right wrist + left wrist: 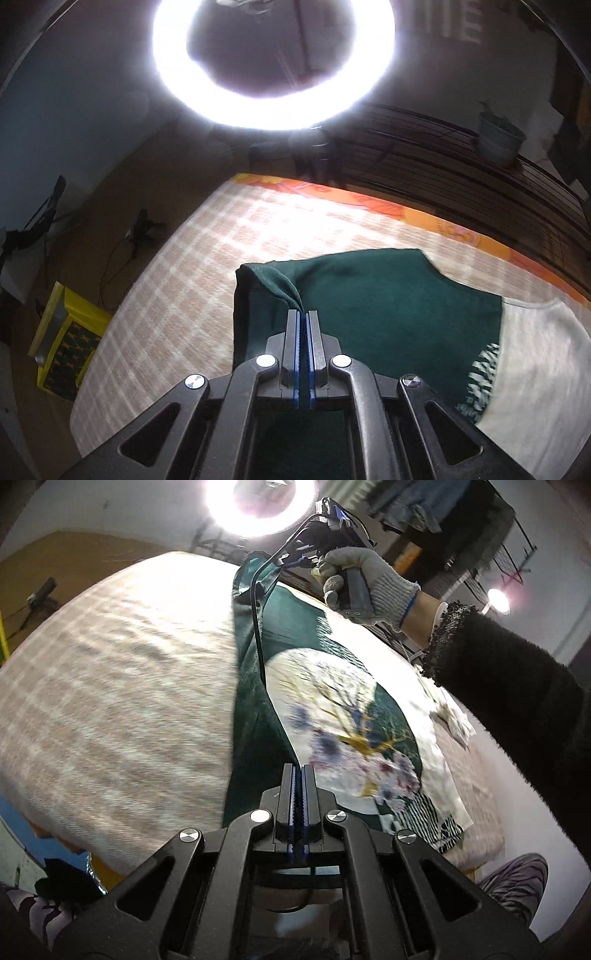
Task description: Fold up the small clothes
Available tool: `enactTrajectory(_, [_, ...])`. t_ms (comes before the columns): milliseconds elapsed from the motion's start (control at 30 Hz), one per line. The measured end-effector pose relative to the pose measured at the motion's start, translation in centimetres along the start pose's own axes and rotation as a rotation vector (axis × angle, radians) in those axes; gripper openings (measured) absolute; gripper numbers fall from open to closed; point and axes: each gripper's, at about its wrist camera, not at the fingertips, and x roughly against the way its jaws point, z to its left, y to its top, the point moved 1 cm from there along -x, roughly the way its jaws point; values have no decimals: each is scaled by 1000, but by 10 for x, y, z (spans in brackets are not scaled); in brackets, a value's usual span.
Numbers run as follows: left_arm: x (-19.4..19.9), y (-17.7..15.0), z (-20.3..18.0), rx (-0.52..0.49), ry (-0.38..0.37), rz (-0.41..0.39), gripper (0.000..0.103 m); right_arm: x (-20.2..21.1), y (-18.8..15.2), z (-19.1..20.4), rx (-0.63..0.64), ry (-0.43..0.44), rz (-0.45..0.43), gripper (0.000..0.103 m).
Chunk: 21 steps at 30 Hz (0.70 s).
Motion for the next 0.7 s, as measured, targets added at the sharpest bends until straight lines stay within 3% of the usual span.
enactTrajectory(333, [-48,-16,-66,-137,-53,122,0,27,-31,-121,-151,-23,1,3])
enactTrajectory(400, [-59,-21,-74,-152,-48,156,0,24,-35,-129,-138,-84,20,16])
enactTrajectory(433, [-64,-23,-77,-158,-43,165,0,23,-35,-132,-115,-143,21,33])
enactTrajectory(467, [-68,-25,-80,-166,-36,175,0,24,-37,-133,-105,-163,11,36])
enactTrajectory(500, [-72,-27,-81,-171,-30,180,0,27,-37,-132,-103,-146,-1,36])
enactTrajectory(533, [-74,-28,-82,-177,-22,185,0,27,-36,-131,-118,-71,-2,36])
enactTrajectory(600, [-79,-30,-82,-182,-8,194,0,22,-37,-126,-130,19,16,48])
enactTrajectory(633, [-81,-30,-81,-180,-4,198,0,15,-35,-123,-129,32,35,55])
enactTrajectory(700, [-84,-31,-79,-175,-1,205,0,1,-35,-117,-124,0,66,56])
